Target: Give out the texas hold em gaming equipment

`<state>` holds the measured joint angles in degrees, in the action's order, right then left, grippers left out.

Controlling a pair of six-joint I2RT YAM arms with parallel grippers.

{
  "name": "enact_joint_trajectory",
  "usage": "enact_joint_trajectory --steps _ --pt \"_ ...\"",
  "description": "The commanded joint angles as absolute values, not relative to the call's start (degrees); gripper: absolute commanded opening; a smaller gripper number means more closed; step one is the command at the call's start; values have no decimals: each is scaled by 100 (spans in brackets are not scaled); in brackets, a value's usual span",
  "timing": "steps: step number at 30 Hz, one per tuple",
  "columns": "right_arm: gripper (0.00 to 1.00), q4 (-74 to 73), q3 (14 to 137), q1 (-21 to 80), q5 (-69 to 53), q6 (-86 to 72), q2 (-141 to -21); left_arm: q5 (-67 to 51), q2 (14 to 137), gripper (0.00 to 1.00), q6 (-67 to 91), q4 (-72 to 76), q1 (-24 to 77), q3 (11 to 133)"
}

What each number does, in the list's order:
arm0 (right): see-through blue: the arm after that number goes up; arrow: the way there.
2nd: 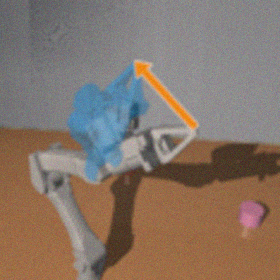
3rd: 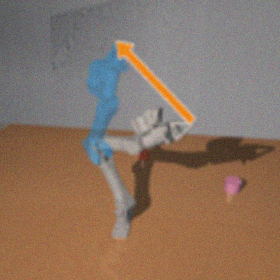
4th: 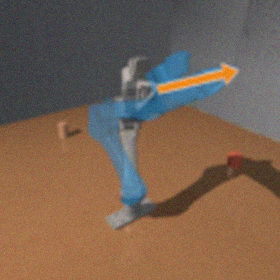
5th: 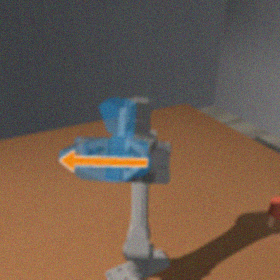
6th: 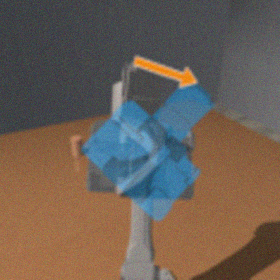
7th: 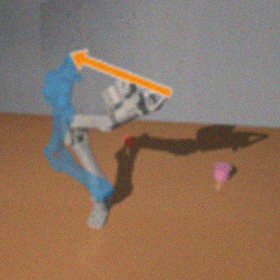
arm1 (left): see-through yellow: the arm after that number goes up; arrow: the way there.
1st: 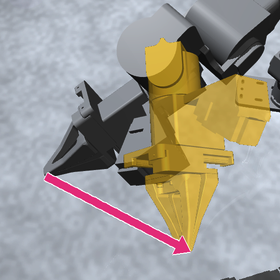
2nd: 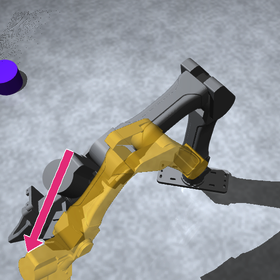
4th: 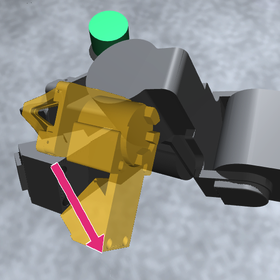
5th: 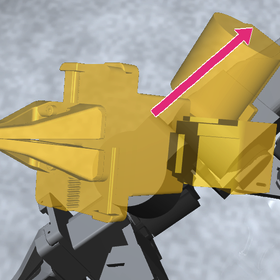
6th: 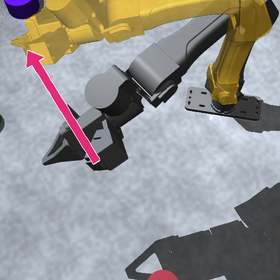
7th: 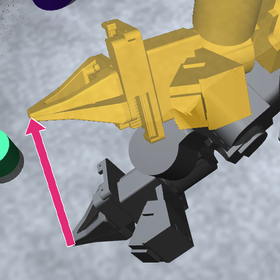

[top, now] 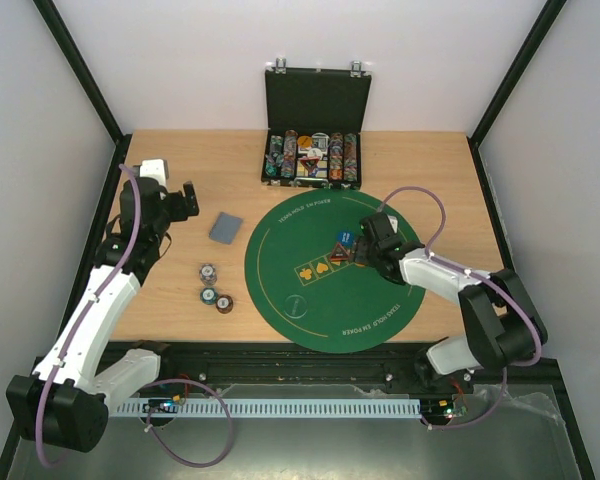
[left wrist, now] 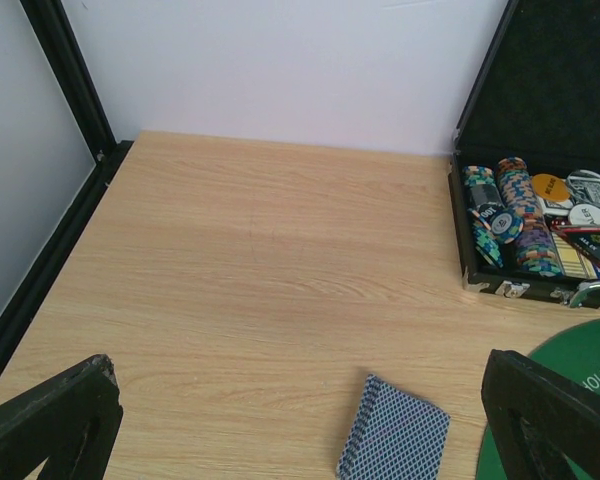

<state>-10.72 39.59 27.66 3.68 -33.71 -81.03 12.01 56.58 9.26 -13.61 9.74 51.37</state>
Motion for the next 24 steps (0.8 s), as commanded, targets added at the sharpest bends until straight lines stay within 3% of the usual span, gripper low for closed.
enact_joint_trajectory --steps 1,24 --pt "78 -649 3865 2576 16 -3339 -8300 1178 5710 99 940 -1347 993 5089" --pt "43 -155 5096 2478 -823 -3035 -10137 1046 5770 100 975 -1358 993 5099"
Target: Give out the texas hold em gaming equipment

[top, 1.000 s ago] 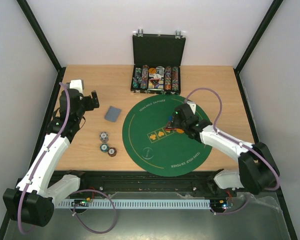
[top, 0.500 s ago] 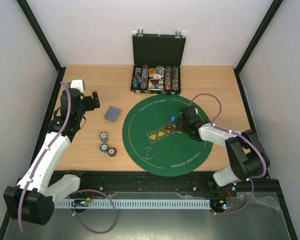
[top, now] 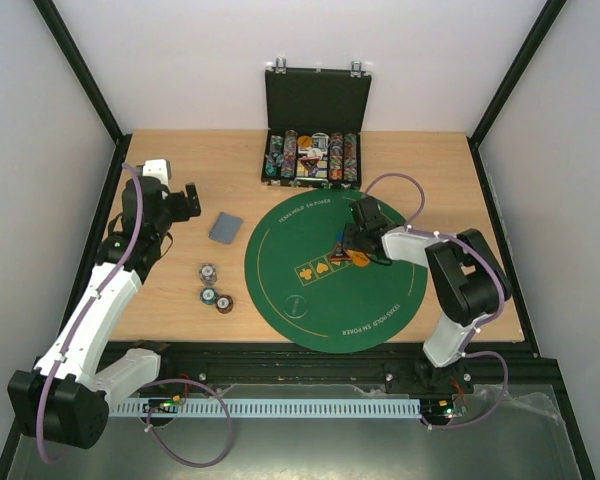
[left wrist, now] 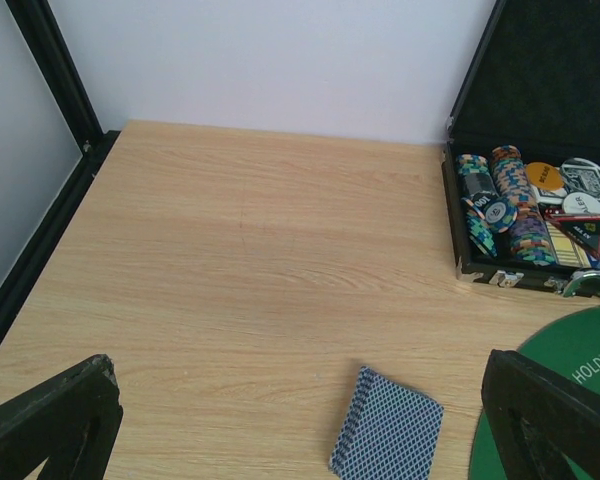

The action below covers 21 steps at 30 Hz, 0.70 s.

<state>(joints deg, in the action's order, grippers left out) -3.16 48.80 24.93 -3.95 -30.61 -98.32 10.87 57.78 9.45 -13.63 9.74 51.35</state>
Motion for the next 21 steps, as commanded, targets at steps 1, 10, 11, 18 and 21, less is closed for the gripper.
enact_joint_trajectory --steps 1,10,11,18,21 --pt "42 -108 5096 2476 -945 -3051 -10161 1046 5774 99 971 -1354 988 5098" --pt "41 245 5161 2633 -1876 -3425 -10530 1002 5811 99 984 -1362 985 5115" --pt "41 327 5183 2698 -1910 -3494 -10565 1010 5805 99 984 -1362 984 5120" --pt "41 550 5674 3463 -1964 -3987 -11050 1033 5820 99 983 -1375 988 5111" --pt "41 465 6010 3682 -1900 -3990 -11343 1021 5843 99 983 -1371 993 5114"
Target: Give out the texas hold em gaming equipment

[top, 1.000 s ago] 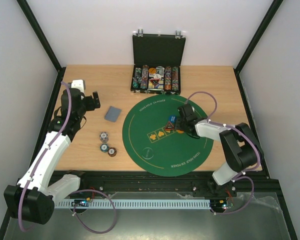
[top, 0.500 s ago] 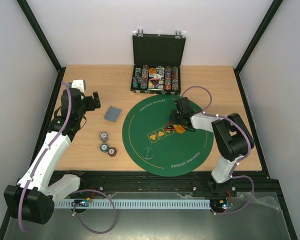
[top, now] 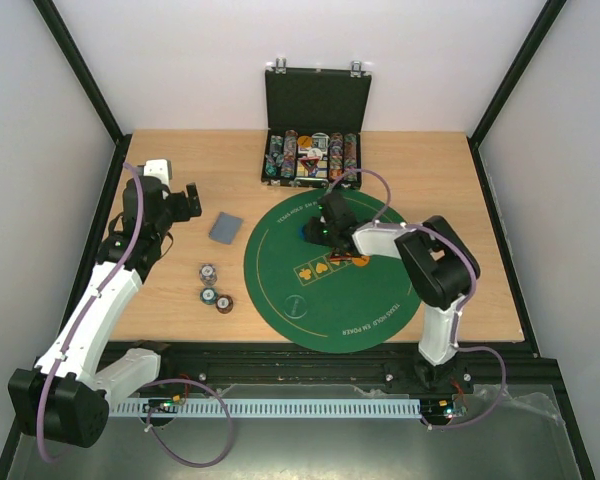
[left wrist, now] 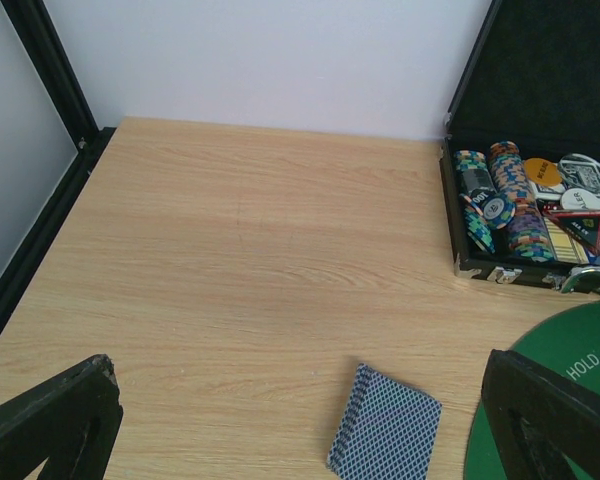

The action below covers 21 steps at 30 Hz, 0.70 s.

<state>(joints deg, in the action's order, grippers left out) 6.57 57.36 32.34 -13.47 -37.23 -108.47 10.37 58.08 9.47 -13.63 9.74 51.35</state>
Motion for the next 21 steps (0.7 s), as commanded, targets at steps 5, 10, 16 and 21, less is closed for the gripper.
enact_joint_trajectory --steps 5,10,16,21 --pt "41 316 6365 3779 -1867 -3913 -11541 1018 5869 100 984 -1371 993 5107" --pt "44 -22 6379 3779 -1429 -3672 -11164 1031 5880 99 984 -1380 989 5106" --pt "54 -474 5944 3900 -622 -2999 -10447 1050 5877 99 984 -1380 991 5111" --pt "53 -728 5727 4086 37 -2666 -10261 1094 5886 99 976 -1389 993 5115"
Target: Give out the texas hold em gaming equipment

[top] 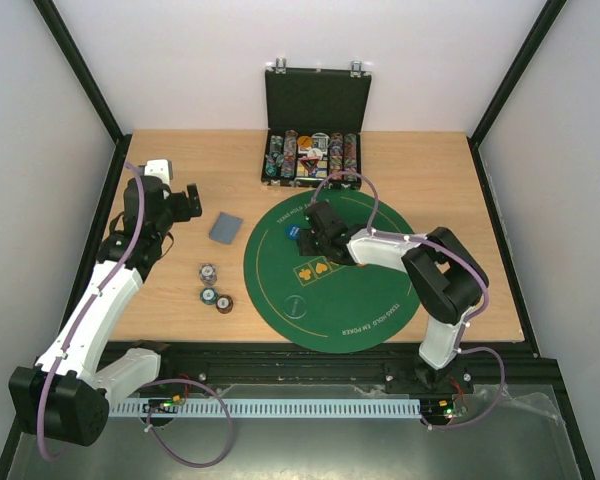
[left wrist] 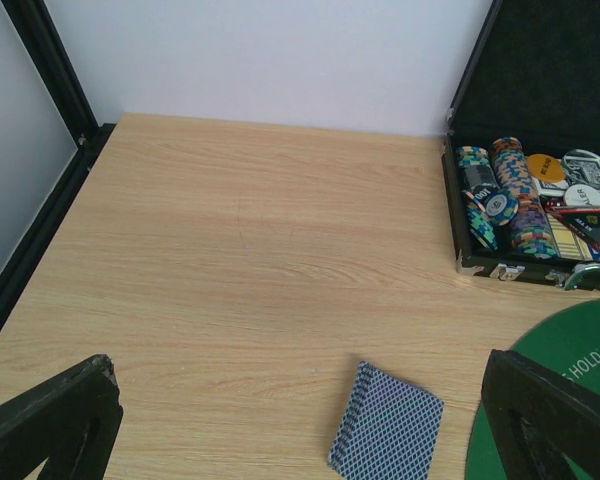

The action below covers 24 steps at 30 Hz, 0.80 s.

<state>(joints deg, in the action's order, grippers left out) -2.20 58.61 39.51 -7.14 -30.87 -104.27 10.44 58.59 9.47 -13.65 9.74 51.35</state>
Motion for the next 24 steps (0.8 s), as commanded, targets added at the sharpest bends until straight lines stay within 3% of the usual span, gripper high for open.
enact_joint_trajectory --steps 1,9,24 --pt "51 -776 5748 4104 111 -2583 -10301 1102 5875 99 976 -1389 995 5115" --pt "42 -937 6179 4336 270 -1889 -10907 1143 5874 100 971 -1389 991 5107" --pt "34 -788 7078 4333 198 -2259 -12018 1072 5883 100 984 -1386 995 5108"
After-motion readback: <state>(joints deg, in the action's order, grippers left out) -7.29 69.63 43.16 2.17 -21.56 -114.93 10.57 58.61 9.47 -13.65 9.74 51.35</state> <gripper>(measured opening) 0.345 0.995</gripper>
